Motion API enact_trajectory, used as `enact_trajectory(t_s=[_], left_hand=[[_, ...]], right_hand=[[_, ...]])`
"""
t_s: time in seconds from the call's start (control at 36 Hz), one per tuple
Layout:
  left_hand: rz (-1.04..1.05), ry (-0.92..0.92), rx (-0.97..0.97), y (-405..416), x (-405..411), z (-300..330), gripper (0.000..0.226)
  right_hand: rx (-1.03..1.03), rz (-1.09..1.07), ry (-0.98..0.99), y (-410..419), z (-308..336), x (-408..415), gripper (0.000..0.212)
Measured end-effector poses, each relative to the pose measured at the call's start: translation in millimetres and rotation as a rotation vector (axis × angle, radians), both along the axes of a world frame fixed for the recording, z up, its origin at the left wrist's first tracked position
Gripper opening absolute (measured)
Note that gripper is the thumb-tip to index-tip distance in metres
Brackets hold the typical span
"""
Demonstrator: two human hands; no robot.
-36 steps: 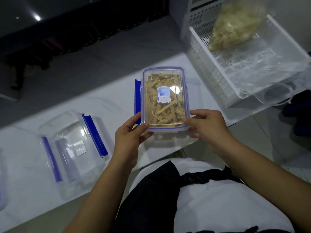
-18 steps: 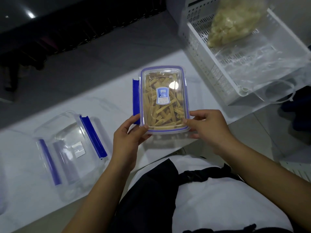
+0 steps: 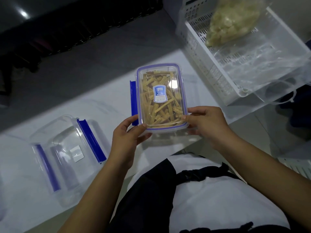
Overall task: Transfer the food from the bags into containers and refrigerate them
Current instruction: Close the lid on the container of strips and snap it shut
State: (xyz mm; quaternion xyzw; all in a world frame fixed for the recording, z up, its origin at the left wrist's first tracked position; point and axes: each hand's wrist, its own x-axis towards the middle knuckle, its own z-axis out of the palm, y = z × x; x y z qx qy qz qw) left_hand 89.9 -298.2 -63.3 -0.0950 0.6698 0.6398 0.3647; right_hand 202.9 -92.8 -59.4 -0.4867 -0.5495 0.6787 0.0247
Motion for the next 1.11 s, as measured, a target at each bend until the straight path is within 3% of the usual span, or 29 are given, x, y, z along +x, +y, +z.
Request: enact_trajectory(t_s=[0.17, 0.33, 0.42, 0.5, 0.58, 0.81, 1.06, 1.11], left_hand=[[-0.041, 0.018, 0.006, -0.4, -6.1, -0.1, 0.033], [-0.067, 0.067, -0.017, 2.7, -19.6, 2.1, 0.051], [-0.030, 0.038, -0.011, 6.5, -26.4, 3.1, 0.065], [-0.093, 0.096, -0.078, 8.4, -32.2, 5.5, 0.063], [-0.170, 0.206, -0.132, 9.6, -34.8, 7.8, 0.050], [-0.214, 0.256, -0.199, 13.5, -36.8, 10.2, 0.046], [-0.212, 0.213, -0.187, 13.3, -42.9, 9.2, 0.048], [-0.198, 0.178, -0.150, 11.8, -47.0, 8.2, 0.049]], right_hand=[[-0.025, 0.015, -0.019, 5.2, 4.1, -2.4, 0.026], [-0.106, 0.128, -0.141, 19.4, 12.5, -9.3, 0.081], [-0.193, 0.144, -0.129, 24.1, 16.7, -15.8, 0.092], [-0.194, 0.163, -0.141, 25.8, 21.9, -20.7, 0.087], [-0.101, 0.178, -0.125, 21.3, 23.6, -21.9, 0.068], [0.133, 0.215, -0.138, 14.0, 18.3, -21.6, 0.047], [0.245, 0.355, -0.137, 23.7, 18.8, -28.4, 0.063], [0.271, 0.370, -0.126, 24.2, 17.7, -26.9, 0.075]])
